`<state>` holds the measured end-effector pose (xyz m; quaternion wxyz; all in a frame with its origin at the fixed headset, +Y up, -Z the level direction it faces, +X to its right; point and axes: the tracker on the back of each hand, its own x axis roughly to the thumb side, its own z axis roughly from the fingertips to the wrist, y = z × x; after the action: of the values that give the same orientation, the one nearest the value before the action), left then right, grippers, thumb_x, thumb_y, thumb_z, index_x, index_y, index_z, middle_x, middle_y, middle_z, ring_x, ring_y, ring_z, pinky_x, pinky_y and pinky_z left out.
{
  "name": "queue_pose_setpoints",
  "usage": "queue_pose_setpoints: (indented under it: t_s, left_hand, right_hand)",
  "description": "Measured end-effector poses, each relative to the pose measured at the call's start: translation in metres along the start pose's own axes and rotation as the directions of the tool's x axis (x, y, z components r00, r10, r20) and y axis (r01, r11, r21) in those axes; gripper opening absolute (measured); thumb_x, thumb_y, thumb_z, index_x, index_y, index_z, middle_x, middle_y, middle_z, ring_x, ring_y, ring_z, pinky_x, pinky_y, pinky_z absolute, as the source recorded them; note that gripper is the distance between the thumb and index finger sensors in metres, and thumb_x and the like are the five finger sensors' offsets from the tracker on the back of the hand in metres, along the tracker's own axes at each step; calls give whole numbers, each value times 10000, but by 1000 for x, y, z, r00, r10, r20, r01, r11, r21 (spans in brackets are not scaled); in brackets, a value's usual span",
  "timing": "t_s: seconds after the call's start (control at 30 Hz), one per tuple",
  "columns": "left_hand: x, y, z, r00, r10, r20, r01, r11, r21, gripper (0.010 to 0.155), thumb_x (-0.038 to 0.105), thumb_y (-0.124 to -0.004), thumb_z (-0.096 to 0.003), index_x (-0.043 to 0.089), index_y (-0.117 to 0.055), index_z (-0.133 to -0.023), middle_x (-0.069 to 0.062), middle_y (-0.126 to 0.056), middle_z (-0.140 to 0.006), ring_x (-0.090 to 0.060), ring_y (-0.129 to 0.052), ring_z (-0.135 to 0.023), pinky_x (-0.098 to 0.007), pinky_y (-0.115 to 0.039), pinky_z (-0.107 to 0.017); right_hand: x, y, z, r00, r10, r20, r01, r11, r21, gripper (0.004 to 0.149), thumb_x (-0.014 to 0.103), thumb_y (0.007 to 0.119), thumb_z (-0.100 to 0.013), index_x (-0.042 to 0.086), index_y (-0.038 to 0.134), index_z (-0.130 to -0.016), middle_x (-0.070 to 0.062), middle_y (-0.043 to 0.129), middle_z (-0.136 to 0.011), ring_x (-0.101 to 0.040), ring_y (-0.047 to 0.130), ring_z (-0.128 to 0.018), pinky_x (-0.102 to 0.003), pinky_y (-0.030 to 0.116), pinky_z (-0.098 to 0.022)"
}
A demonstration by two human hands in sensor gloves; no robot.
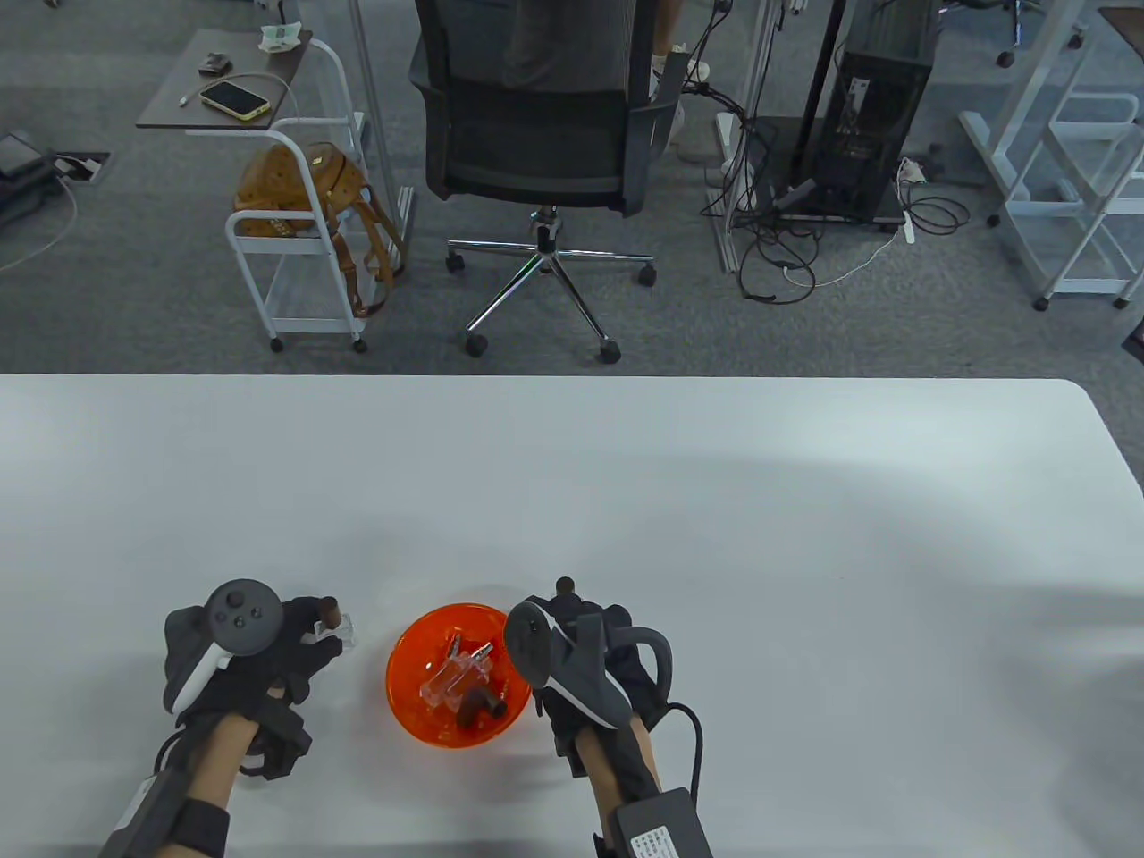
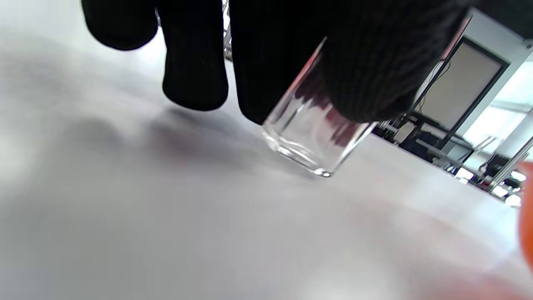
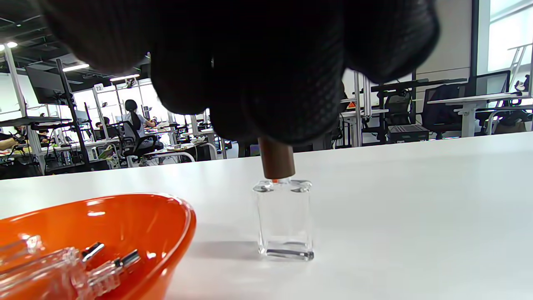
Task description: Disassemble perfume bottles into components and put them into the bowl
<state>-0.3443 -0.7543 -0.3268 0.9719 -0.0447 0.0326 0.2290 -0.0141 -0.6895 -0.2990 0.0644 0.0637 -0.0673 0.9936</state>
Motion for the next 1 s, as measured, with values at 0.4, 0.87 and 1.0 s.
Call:
queue_pose_setpoints:
  t_s: [0.4,0.87,1.0]
  left_hand:
    - [84,20,42,935,16,354,-58,992,109,538,435,-894,-411,264,-832,-917,-53,-1025,-871,-327,-1027,-748,-594,-713,-622]
    - [116,-1,54,894,-117,433,98,993,66,535,436,-898,-409,276,-840,-917,-57,-1020,-871,-321,-1019,-739,-594,-698,-629]
    - [107,2,50,917,-114,383,93,993,75,536,434,-896,-411,272,-840,-918,-56,-1021,-872,-323,-1020,-739,-594,-700,-629]
  right_hand:
    - [16,-8,6,991,-117,73,118,993,-12,519,524,767,-353,334,823,-833,56,971,-803,-83,1066,-514,-488,823,-567]
    - [38,-16,17,927,-320,195,342,936,-88,491,495,840,-325,348,819,-794,85,967,-743,-41,1055,-480,-460,833,-562]
    - [31,-25,16,918,-358,174,382,914,-136,494,482,835,-336,341,805,-808,70,950,-766,-64,1044,-498,-475,818,-569]
